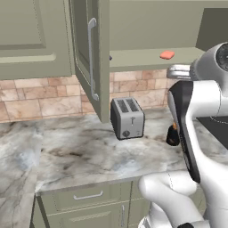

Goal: Pick the bar soap and soap dispenser from the cabinet and place them on the counter.

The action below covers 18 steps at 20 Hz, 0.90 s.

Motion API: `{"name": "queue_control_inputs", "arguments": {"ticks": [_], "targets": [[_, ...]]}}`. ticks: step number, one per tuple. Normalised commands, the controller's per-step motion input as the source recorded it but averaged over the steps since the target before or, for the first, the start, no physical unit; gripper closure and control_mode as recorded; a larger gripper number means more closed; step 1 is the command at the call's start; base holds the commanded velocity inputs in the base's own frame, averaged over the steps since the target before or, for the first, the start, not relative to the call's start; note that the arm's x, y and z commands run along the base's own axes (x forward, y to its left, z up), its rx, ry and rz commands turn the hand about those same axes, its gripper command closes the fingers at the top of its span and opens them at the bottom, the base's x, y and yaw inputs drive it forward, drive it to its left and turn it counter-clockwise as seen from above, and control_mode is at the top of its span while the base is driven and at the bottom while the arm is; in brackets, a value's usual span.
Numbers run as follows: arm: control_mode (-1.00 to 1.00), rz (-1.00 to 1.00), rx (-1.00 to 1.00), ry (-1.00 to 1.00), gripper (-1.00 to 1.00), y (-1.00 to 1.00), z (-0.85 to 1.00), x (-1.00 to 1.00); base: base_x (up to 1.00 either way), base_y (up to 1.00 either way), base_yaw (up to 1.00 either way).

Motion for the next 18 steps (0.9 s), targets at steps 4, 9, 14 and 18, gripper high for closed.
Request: {"name": "queue_control_inputs", "arguments": {"ticks": [4, 9, 14, 18], "targets": [[-1.0, 0.0, -0.04, 0.02, -1.0, 0.0, 0.11, 0.18, 0.0, 0.0, 0.0], [-1.0, 0.0, -0.04, 0.0, -1.0, 0.0, 0.07, 0.18, 0.0, 0.0, 0.0], [-1.0, 0.0, -0.04, -0.01, -1.0, 0.0, 0.0, 0.26, 0.0, 0.0, 0.0], [-1.0, 0.0, -0.04, 0.0, -1.0, 0.0, 0.0, 0.3, 0.0, 0.0, 0.0]]}}
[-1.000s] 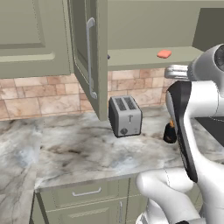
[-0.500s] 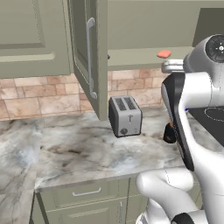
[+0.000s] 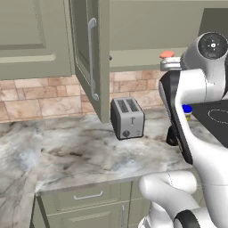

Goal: Pick the bar soap and soap dispenser from the cabinet and place them on the counter.

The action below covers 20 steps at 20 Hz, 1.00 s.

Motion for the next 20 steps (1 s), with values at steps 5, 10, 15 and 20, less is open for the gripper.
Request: {"name": "queue_control_inputs", "arguments": {"ticks": [5, 10, 15, 20], "targets": [[-1.0, 0.0, -0.03, -0.01, -1.0, 0.0, 0.03, 0.24, 0.0, 0.0, 0.0], [-1.0, 0.0, -0.02, 0.0, -1.0, 0.0, 0.07, 0.21, 0.0, 0.0, 0.0], [-1.0, -0.03, -0.01, 0.0, -1.0, -0.01, 0.03, 0.27, 0.0, 0.0, 0.0], [-1.0, -0.05, 0.0, 0.01, -1.0, 0.0, 0.0, 0.34, 0.0, 0.0, 0.0]]}}
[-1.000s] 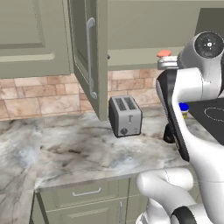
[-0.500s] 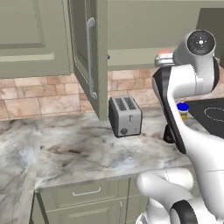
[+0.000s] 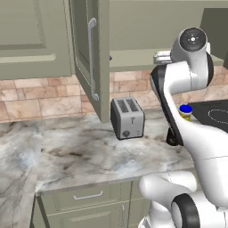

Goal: Pick the bar soap and soap dispenser from the cabinet and place them on the counter.

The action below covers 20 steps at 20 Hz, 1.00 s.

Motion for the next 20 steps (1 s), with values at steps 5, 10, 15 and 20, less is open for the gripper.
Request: {"name": "queue_control_inputs", "arguments": {"ticks": [5, 10, 15, 20], "targets": [[-1.0, -0.06, 0.0, 0.01, -1.0, 0.0, 0.0, 0.32, 0.0, 0.0, 0.0], [-1.0, 0.0, 0.0, 0.0, -1.0, -0.01, 0.0, 0.13, 0.0, 0.0, 0.0], [-1.0, 0.0, 0.03, 0.02, -1.0, -0.13, 0.0, 0.28, 0.0, 0.0, 0.0], [-1.0, -0.01, 0.01, 0.0, -1.0, -0.11, -0.07, 0.26, 0.0, 0.0, 0.0]]}}
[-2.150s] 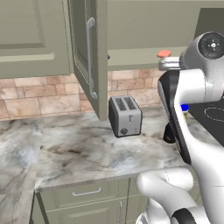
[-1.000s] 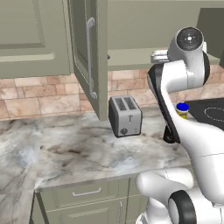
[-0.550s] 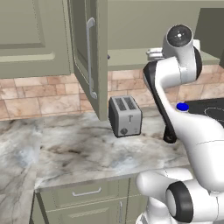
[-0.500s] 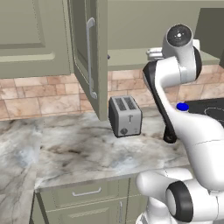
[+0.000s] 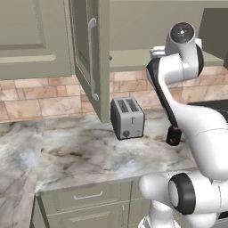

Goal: Pick the bar soap and soap dispenser from the cabinet and place them on the counter.

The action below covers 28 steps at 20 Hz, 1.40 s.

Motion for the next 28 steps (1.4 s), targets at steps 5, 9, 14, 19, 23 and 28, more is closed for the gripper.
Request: {"name": "queue_control_inputs", "arguments": {"ticks": [5, 9, 14, 19, 23, 28], "targets": [[-1.0, -0.04, 0.0, 0.01, -1.0, -0.1, -0.03, 0.35, 0.0, 0.0, 0.0], [-1.0, -0.07, 0.0, 0.02, -1.0, -0.12, -0.03, 0.35, 0.0, 0.0, 0.0], [-1.0, -0.06, 0.01, 0.04, -1.0, -0.16, -0.01, 0.34, 0.0, 0.0, 0.0], [-1.0, -0.03, 0.03, 0.03, -1.0, -0.14, 0.0, 0.34, 0.0, 0.0, 0.0], [-1.0, -0.03, 0.01, 0.02, -1.0, -0.09, -0.01, 0.34, 0.0, 0.0, 0.0], [-1.0, -0.03, 0.01, 0.02, -1.0, -0.09, -0.04, 0.35, 0.0, 0.0, 0.0]]}}
